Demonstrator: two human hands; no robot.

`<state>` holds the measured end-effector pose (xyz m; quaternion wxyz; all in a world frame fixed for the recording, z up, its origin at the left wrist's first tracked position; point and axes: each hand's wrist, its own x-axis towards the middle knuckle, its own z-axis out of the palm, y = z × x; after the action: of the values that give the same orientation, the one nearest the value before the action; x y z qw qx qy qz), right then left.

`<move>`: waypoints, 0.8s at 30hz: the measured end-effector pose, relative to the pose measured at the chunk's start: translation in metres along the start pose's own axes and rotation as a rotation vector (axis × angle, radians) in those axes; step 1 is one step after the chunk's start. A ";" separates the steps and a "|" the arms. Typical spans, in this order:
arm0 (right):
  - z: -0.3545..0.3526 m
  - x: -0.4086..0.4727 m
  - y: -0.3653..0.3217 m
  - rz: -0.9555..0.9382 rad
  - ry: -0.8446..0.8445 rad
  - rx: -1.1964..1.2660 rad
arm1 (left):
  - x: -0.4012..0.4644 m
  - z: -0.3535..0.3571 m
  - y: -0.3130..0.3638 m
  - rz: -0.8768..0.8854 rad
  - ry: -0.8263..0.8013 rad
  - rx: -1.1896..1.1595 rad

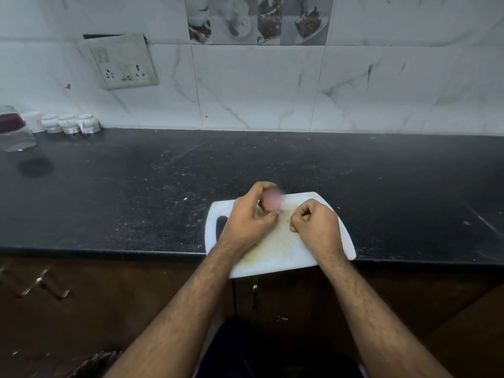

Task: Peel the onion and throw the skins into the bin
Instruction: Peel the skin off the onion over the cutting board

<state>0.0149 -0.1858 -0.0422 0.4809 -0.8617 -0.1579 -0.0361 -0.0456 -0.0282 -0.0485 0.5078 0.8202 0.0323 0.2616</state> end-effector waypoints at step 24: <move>-0.002 0.002 0.004 -0.028 -0.005 0.101 | 0.001 0.004 -0.002 0.075 -0.111 0.097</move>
<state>0.0182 -0.1885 -0.0441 0.5229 -0.8341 -0.1729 -0.0325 -0.0429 -0.0300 -0.0513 0.4583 0.8577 -0.0138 0.2329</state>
